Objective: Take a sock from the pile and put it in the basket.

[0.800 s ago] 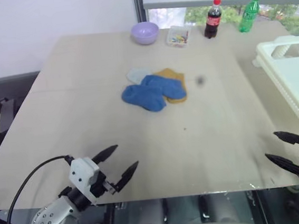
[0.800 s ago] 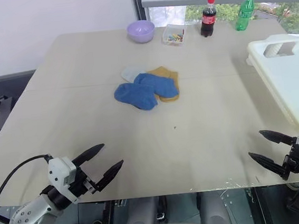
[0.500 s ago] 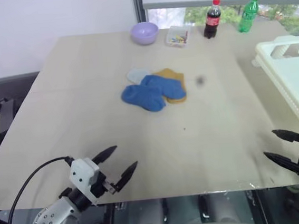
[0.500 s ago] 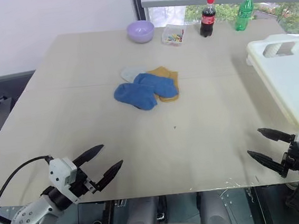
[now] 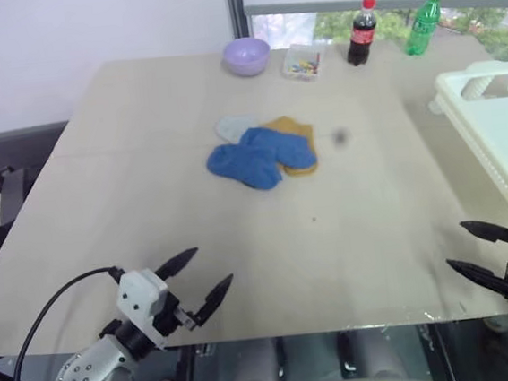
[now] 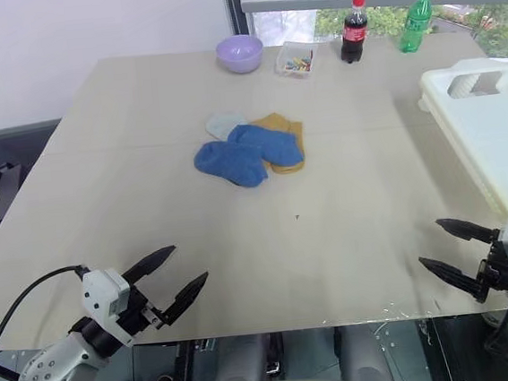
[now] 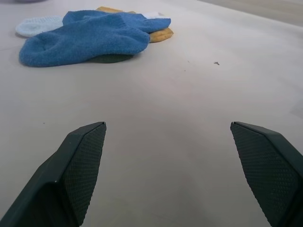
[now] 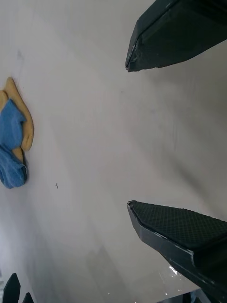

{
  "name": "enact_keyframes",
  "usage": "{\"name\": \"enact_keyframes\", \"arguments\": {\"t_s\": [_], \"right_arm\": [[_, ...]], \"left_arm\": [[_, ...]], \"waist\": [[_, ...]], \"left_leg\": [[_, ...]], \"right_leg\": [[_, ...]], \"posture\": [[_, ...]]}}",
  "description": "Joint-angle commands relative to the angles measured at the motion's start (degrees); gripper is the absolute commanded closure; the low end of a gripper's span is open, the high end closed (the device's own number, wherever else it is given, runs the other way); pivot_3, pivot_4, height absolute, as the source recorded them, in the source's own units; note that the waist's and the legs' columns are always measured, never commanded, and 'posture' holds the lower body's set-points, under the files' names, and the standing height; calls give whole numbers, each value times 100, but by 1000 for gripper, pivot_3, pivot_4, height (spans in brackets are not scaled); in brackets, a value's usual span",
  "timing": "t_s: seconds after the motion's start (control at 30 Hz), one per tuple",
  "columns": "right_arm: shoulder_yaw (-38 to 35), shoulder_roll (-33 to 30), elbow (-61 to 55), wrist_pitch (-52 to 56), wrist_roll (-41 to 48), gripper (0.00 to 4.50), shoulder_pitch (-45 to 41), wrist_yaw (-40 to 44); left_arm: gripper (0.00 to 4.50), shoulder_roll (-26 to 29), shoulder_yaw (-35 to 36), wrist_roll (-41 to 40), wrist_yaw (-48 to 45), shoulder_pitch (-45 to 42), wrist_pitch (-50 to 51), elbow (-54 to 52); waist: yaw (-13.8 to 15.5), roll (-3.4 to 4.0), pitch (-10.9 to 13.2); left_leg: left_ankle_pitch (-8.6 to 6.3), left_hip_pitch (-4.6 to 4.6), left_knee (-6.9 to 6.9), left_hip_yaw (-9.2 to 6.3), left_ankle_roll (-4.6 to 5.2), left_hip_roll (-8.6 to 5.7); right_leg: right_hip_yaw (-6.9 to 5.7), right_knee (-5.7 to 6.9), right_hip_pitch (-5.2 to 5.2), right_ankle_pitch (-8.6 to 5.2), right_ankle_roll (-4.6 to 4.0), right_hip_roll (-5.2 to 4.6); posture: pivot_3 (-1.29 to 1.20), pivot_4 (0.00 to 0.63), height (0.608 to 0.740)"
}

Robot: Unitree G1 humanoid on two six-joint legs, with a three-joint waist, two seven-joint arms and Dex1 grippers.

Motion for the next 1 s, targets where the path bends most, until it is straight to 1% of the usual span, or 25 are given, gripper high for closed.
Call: {"name": "enact_keyframes", "arguments": {"t_s": [0.03, 0.27, 0.5, 0.67, 0.8, 0.87, 1.0], "right_arm": [[-32, -22, -162, -29, 73, 57, -11, -19], [-3, 24, -302, -16, 100, 57, 45, -87], [68, 123, -740, 128, 195, 57, 72, -293], [95, 165, -982, 176, 227, 57, 208, -397], [80, 187, -1214, 171, 288, 57, 330, -440], [103, 181, -1354, 193, 316, 57, 364, -474], [172, 187, -1619, 292, 364, 57, 262, -679]], "left_arm": [[0, 6, 25, -46, -36, -35, -131, 18], [0, 8, 11, -55, 13, -168, -72, 41], [0, 54, -46, -119, -15, -392, 8, 82], [0, 113, -167, -21, 17, -753, 136, 247], [0, 37, -547, 407, 312, -1308, 235, 439], [0, -54, -834, 618, 534, -1781, 438, 598], [0, -312, -1350, 953, 707, -2742, 479, 1144]], "waist": [[1, 0, 0], [1, 0, 0], [1, 0, -1], [10, 0, -2], [13, 1, -2], [19, 1, -3], [15, 1, -4]], "left_leg": [[0, 0, 0, 0, 0, -1], [0, 1, 2, 1, 0, -3], [0, 3, 6, 0, 0, -3], [1, 4, 11, -2, 0, -4], [1, 4, 18, -2, 0, -6], [1, 4, 24, -3, 0, -8], [1, 5, 44, -9, 1, -8]], "right_leg": [[0, 0, 0, 0, 0, 0], [1, 3, 5, 0, 0, 1], [1, 7, 9, 1, 0, 4], [0, 10, 13, 1, 0, 5], [0, 12, 15, 1, 1, 5], [0, 14, 19, 2, 1, 6], [-5, 20, 29, 4, 3, 11]], "posture": [[0, 150, 729], [0, 150, 729], [0, 150, 729], [0, 150, 729], [0, 150, 729], [0, 150, 729], [0, 150, 729]]}}
